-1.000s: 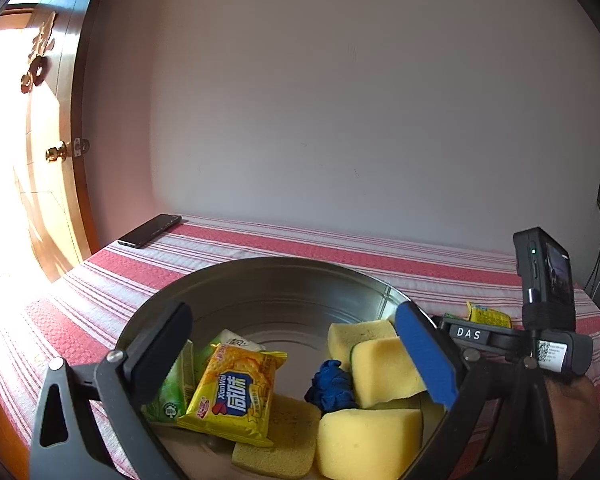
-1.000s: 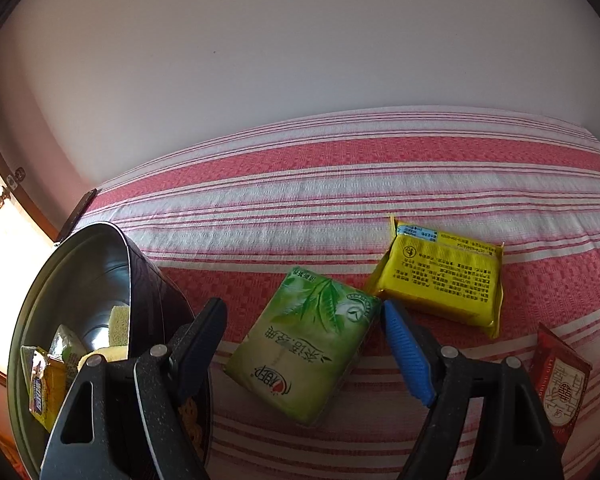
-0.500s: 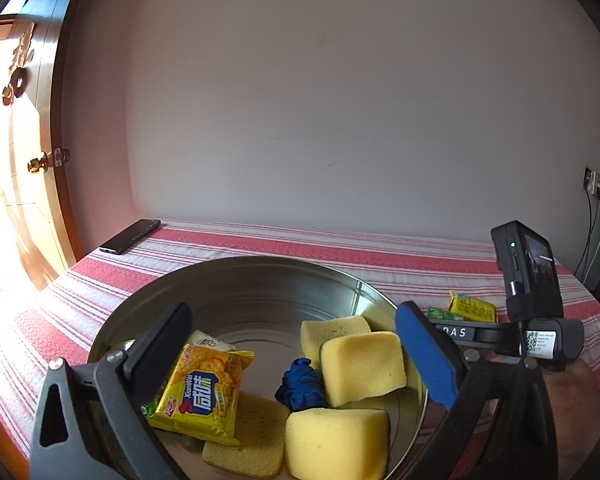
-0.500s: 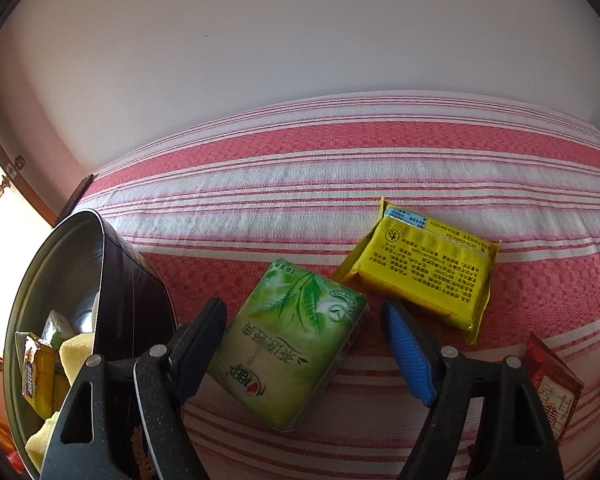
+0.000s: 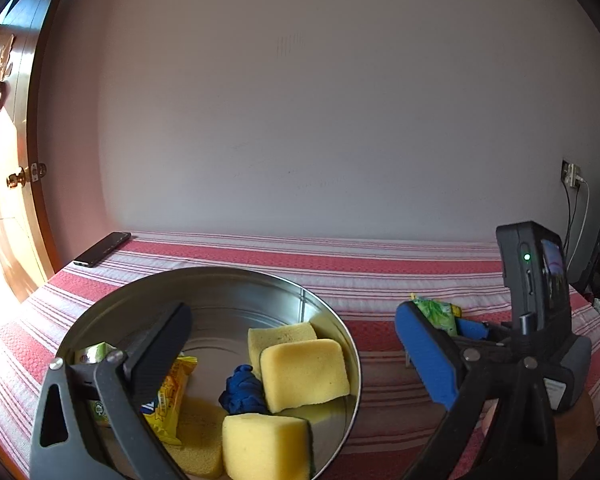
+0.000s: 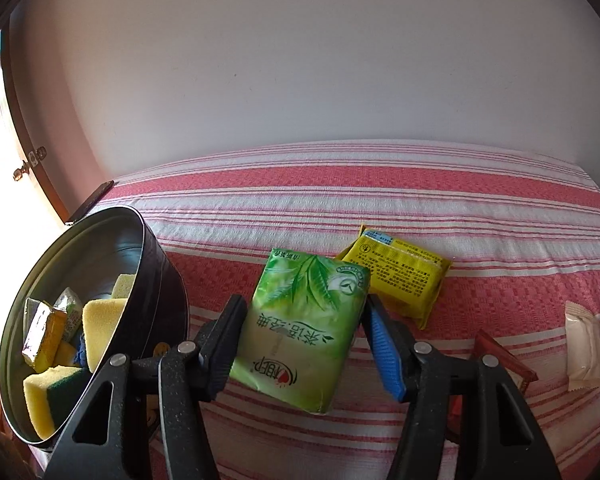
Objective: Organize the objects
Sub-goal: 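Move the right tool to the green tea-print tissue pack and grasp it, then grasp the red printed snack packet with the left tool while the right tool holds the tissue pack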
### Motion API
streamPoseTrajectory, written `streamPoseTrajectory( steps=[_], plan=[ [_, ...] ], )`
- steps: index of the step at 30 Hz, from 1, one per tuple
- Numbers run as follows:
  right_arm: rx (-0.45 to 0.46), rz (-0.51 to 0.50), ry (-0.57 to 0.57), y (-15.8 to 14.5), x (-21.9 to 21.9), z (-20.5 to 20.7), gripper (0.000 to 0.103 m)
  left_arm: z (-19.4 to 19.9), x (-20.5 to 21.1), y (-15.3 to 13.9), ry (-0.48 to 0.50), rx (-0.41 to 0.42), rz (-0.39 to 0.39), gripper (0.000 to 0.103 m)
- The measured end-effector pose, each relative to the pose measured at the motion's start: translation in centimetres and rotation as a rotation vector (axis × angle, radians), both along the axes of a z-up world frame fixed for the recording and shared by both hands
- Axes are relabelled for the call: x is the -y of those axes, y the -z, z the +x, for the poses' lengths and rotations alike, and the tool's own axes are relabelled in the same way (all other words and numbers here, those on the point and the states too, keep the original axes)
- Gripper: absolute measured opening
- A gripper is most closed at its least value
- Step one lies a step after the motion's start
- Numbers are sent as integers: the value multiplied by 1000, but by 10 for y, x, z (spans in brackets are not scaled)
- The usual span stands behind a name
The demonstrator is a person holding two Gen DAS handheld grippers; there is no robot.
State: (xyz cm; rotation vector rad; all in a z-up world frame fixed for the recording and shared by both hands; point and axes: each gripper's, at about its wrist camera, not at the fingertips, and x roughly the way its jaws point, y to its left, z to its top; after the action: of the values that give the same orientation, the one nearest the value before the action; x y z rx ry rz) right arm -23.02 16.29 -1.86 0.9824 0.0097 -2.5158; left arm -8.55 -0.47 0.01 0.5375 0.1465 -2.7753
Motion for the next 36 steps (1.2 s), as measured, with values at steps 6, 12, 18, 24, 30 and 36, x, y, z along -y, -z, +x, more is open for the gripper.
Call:
streamPoseTrajectory(
  steps=[6,12,18,24,30,36],
  plan=[
    [-140,-8,105,-29,-57,24,61,-16,-24,-1,51,0,37,103],
    [-162,18,230,-26,-113,20,61,-49,-68,13,163,78,45,103],
    [-168,40,340,-18,-153,10,61,-79,-119,27,306,174,-7,103],
    [-157,40,391,-13,-177,11,61,-99,-150,38,394,255,-5,100],
    [-143,23,412,-10,-189,12,61,-113,-168,61,451,381,-41,89],
    [-164,44,406,-12,-181,14,62,-125,-174,70,509,456,-33,69]
  ],
)
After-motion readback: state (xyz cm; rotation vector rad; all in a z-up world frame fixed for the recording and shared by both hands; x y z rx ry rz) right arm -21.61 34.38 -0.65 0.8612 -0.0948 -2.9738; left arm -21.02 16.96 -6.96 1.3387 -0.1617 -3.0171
